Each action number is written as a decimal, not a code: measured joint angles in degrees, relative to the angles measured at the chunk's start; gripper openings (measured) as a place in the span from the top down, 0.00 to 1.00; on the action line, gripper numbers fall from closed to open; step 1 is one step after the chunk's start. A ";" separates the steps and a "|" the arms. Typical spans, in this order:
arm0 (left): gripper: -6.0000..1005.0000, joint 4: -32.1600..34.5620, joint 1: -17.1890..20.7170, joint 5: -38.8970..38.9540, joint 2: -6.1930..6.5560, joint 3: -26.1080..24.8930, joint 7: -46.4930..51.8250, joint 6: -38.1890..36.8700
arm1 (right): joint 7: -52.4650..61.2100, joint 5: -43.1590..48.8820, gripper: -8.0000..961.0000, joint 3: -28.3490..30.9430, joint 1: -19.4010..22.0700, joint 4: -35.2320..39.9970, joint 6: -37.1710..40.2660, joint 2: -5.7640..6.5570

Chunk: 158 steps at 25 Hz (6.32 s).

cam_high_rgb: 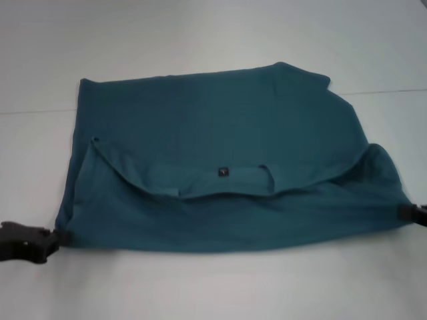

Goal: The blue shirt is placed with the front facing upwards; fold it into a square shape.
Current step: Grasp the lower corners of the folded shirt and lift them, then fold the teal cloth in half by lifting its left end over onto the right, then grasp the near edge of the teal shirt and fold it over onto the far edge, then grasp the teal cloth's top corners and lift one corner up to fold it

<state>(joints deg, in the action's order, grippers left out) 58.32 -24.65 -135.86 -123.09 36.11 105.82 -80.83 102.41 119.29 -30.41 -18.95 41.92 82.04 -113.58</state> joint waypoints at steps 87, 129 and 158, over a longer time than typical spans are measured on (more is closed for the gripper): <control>0.98 -25.99 -24.87 1.09 5.89 -8.32 0.05 34.71 | -9.50 8.80 0.95 12.37 -23.75 -11.85 -30.24 -1.99; 0.34 -24.05 -23.15 8.09 0.83 -8.08 -1.17 50.32 | -16.13 -2.19 0.50 5.80 -26.03 -10.69 -40.97 -3.05; 0.16 -15.93 -10.16 1.12 1.66 -5.68 6.96 25.57 | 16.48 5.11 0.16 5.05 -9.62 -0.59 1.15 5.16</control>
<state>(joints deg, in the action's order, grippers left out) 42.38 -34.81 -134.75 -121.43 30.43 112.79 -55.27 118.90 124.40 -25.36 -28.57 41.34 83.19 -108.41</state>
